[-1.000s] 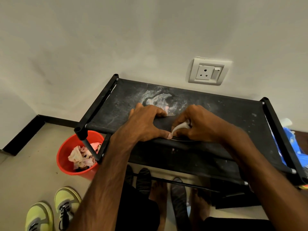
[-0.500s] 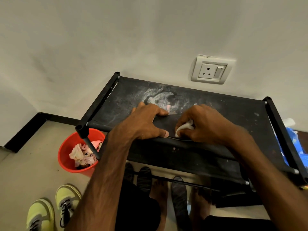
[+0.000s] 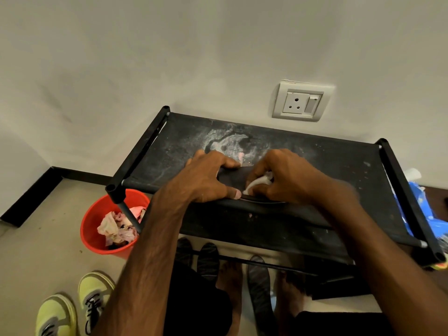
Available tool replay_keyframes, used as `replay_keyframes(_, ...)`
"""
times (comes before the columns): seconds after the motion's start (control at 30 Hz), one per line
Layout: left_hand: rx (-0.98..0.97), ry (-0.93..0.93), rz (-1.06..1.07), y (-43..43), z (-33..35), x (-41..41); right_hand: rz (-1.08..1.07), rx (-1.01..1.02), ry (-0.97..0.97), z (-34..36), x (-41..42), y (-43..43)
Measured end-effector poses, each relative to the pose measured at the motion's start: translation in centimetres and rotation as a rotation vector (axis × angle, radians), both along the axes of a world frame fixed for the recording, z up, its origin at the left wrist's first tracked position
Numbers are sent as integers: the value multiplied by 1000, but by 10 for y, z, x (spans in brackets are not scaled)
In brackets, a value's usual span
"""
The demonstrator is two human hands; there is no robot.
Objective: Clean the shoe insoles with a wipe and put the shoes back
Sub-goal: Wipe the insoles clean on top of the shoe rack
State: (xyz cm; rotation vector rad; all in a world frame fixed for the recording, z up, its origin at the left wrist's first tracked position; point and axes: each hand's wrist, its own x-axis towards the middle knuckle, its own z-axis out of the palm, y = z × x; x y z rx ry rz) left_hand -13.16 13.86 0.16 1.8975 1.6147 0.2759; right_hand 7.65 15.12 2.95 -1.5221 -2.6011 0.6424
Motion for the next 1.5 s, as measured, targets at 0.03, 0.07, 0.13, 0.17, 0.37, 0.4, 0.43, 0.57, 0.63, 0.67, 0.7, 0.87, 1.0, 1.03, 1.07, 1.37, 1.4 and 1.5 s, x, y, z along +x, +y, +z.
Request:
replay_keyframes(0.03,-1,-3,3,0,0,1,-1,-33,-26,4,6,0)
replay_keyframes(0.07,0,-4,2,0,0,1,-4,-59,-46,8,12,-1)
replay_keyframes(0.13,4,-5,-1,0,1,2,-7,-87,-73,13,20,-3)
replay_keyframes(0.17,8,-6,0,0,1,2,-7,-88,-81,14,21,-3)
replay_keyframes(0.37,28,20,-13,0,3,2,-40,83,-115,1,3,-6)
replay_keyframes(0.4,30,26,-20,1,2,2,-44,112,-117,-2,-1,-5)
replay_keyframes(0.43,30,31,-24,1,2,2,-46,142,-117,-6,-5,-3)
replay_keyframes(0.57,27,61,-59,3,1,3,-125,266,-85,-22,-17,3)
replay_keyframes(0.63,13,61,-51,2,0,1,-196,292,-35,-29,-22,6)
replay_keyframes(0.67,8,51,-39,2,0,0,-227,303,-12,-31,-24,7)
replay_keyframes(0.7,12,43,-34,2,-1,-1,-253,318,9,-33,-24,8)
replay_keyframes(0.87,76,-15,-67,0,-3,-4,-444,395,235,-26,6,15)
replay_keyframes(1.0,120,-69,-96,0,-7,-3,-495,293,346,-25,26,15)
replay_keyframes(1.03,129,-85,-95,-1,-7,-1,-496,275,347,-26,28,15)
replay_keyframes(1.07,138,-93,-91,-1,-7,3,-495,267,343,-27,28,15)
replay_keyframes(1.37,231,30,-100,1,-11,18,-321,166,301,-25,25,16)
replay_keyframes(1.4,232,37,-94,1,-11,17,-292,156,290,-26,23,15)
replay_keyframes(1.5,206,42,-86,1,-13,16,-258,182,270,-27,17,16)
